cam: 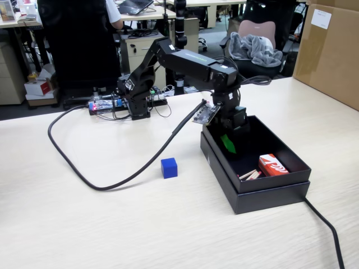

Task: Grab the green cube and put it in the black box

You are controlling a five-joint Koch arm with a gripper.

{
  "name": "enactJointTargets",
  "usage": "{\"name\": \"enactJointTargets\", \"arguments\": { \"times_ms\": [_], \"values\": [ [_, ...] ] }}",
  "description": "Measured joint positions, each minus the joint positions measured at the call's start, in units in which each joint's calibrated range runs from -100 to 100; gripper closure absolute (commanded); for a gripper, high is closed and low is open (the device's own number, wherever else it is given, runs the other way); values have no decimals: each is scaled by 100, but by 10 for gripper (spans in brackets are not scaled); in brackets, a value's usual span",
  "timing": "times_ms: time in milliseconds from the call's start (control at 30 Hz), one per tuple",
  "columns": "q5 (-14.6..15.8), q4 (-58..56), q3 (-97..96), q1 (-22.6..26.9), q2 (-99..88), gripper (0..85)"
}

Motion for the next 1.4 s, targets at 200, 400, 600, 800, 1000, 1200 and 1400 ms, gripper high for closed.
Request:
{"name": "enactJointTargets", "arguments": {
  "times_ms": [200, 400, 600, 800, 1000, 1200, 1400],
  "values": [
    [0, 0, -64, -10, 39, 372],
    [0, 0, -210, -44, -181, 366],
    [0, 248, -931, -142, -1942, 371],
    [0, 310, -1488, -381, -4583, 379],
    [-122, 627, -3122, -669, -6977, 379],
    [-337, 1796, -5203, -1201, -9126, 379],
    [-415, 2168, -6527, -1499, -10718, 375]
  ]
}}
